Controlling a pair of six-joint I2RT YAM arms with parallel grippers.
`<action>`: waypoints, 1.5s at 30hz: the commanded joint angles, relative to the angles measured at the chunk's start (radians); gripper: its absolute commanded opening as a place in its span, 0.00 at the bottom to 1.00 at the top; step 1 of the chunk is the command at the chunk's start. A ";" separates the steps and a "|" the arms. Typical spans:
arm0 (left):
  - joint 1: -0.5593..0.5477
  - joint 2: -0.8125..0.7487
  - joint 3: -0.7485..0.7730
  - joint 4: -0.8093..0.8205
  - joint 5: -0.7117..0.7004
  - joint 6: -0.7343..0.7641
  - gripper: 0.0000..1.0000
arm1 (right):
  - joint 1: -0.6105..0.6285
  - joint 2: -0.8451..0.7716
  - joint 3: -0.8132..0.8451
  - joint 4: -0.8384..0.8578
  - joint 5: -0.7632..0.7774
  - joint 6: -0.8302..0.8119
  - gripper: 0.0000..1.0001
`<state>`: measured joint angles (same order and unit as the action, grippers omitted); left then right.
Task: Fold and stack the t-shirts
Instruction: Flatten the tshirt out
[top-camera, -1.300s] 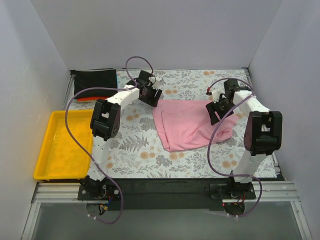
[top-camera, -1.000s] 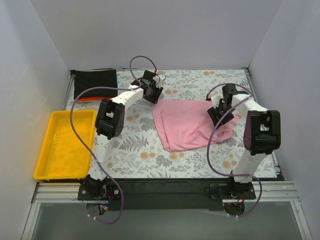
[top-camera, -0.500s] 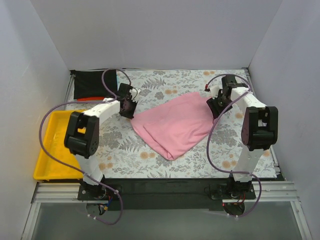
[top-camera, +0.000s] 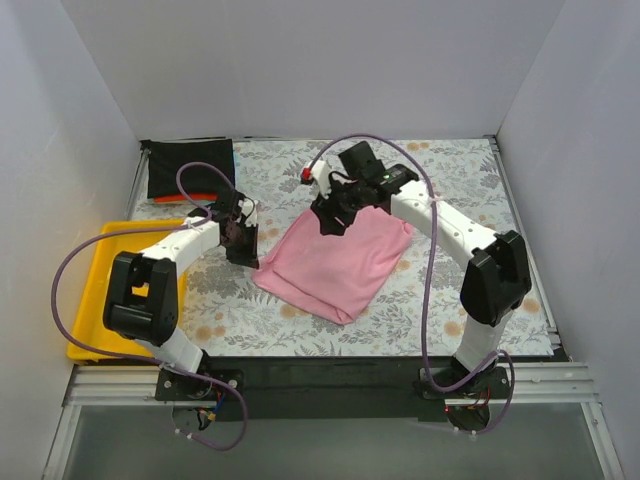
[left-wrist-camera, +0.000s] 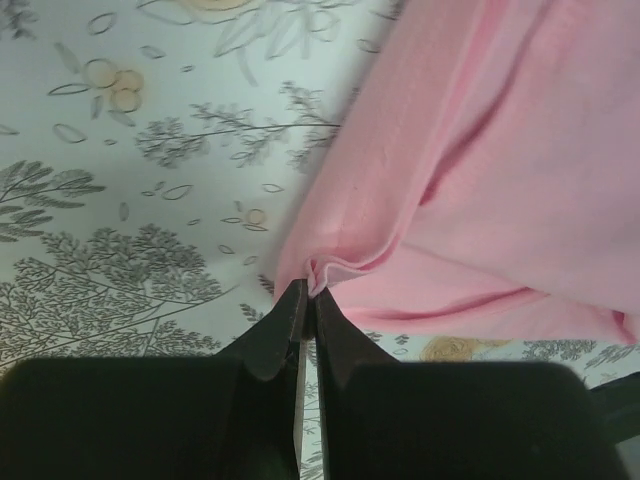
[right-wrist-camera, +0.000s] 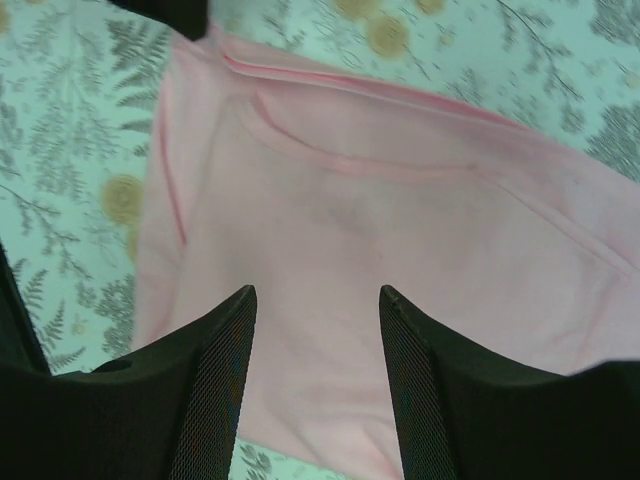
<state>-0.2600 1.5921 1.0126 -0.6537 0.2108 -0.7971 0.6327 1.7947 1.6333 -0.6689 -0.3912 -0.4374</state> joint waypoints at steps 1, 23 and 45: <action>0.083 0.051 0.021 -0.052 0.047 -0.042 0.00 | 0.079 0.022 0.000 0.086 -0.035 0.080 0.59; 0.177 0.210 0.055 -0.070 0.147 -0.099 0.00 | 0.351 0.359 0.146 0.198 0.180 0.094 0.62; 0.200 0.239 0.061 -0.075 0.157 -0.094 0.00 | 0.358 0.410 0.123 0.172 0.186 0.057 0.09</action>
<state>-0.0662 1.8088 1.0756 -0.7296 0.3931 -0.8974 0.9890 2.2337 1.7763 -0.4980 -0.2016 -0.3664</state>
